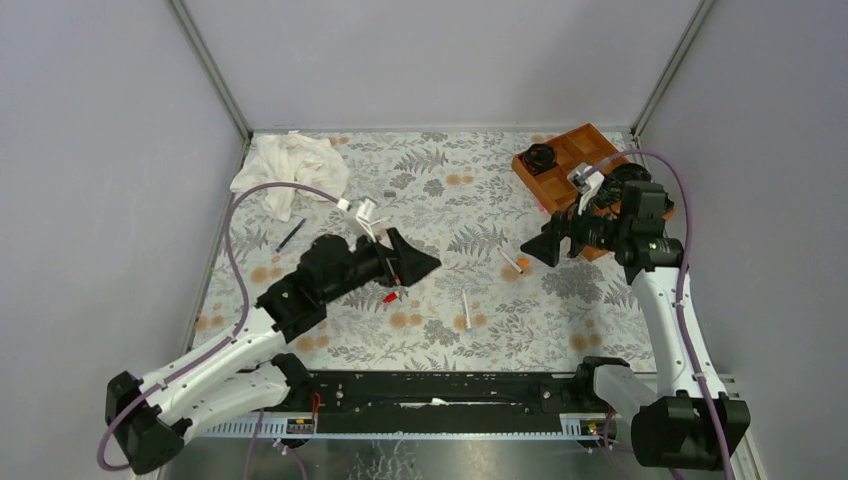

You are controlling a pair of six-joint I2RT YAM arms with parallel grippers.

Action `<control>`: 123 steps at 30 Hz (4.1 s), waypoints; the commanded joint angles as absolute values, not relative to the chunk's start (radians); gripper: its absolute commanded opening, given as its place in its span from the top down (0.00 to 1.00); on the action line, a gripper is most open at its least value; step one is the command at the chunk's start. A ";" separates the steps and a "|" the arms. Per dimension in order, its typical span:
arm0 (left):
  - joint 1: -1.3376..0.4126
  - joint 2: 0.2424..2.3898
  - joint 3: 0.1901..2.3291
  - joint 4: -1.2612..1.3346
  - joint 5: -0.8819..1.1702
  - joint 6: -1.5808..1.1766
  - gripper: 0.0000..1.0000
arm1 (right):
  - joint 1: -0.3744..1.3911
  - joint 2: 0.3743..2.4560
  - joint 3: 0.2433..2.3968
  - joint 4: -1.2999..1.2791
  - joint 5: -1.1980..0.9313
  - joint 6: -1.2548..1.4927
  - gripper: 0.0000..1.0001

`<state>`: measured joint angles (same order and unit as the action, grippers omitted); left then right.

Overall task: Insert the pens into the pen caps
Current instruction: Pick up the pen from the center of the board.

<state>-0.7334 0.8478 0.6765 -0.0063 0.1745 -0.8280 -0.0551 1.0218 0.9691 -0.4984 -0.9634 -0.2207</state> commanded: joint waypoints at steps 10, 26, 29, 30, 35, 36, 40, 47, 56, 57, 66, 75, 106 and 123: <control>-1.086 1.180 0.831 -0.207 -0.396 -0.876 0.06 | -0.057 0.978 0.824 -0.427 -0.711 -0.323 0.00; -1.067 1.389 0.890 -0.199 -0.416 -0.983 0.40 | -0.057 0.983 0.828 -0.471 -0.715 -0.337 0.00; -1.080 1.465 0.920 -0.208 -0.386 -1.046 0.41 | -0.057 0.982 0.828 -0.472 -0.715 -0.337 0.00; -1.083 1.491 0.937 -0.235 -0.399 -1.061 0.41 | -0.057 0.982 0.828 -0.473 -0.716 -0.337 0.00; -1.092 1.620 1.018 -0.299 -0.411 -1.075 0.47 | -0.057 0.977 0.827 -0.473 -0.722 -0.336 0.00; -1.097 1.643 1.032 -0.305 -0.418 -1.073 0.47 | -0.057 0.977 0.828 -0.474 -0.722 -0.336 0.00; -1.109 1.713 1.085 -0.342 -0.463 -1.070 0.46 | -0.057 0.977 0.828 -0.477 -0.722 -0.337 0.00; -1.131 1.803 1.150 -0.409 -0.512 -1.061 0.46 | -0.057 0.977 0.828 -0.480 -0.729 -0.336 0.00; -1.155 1.905 1.215 -0.467 -0.524 -1.058 0.52 | -0.057 0.973 0.828 -0.481 -0.735 -0.334 0.00; -1.155 1.911 1.218 -0.473 -0.522 -1.056 0.53 | -0.057 0.972 0.828 -0.482 -0.736 -0.334 0.00; -1.162 1.962 1.243 -0.555 -0.521 -1.049 0.68 | -0.057 0.965 0.830 -0.480 -0.743 -0.333 0.00; -1.180 2.044 1.291 -0.678 -0.545 -1.052 0.67 | -0.057 0.960 0.830 -0.480 -0.749 -0.331 0.00; -1.036 1.649 0.989 -0.061 -0.409 -1.115 1.00 | 0.057 1.199 0.675 -0.240 -1.133 -0.064 0.16; -0.999 1.604 0.810 0.347 -0.336 -1.257 1.00 | 0.202 1.366 0.536 0.224 -1.076 0.345 0.27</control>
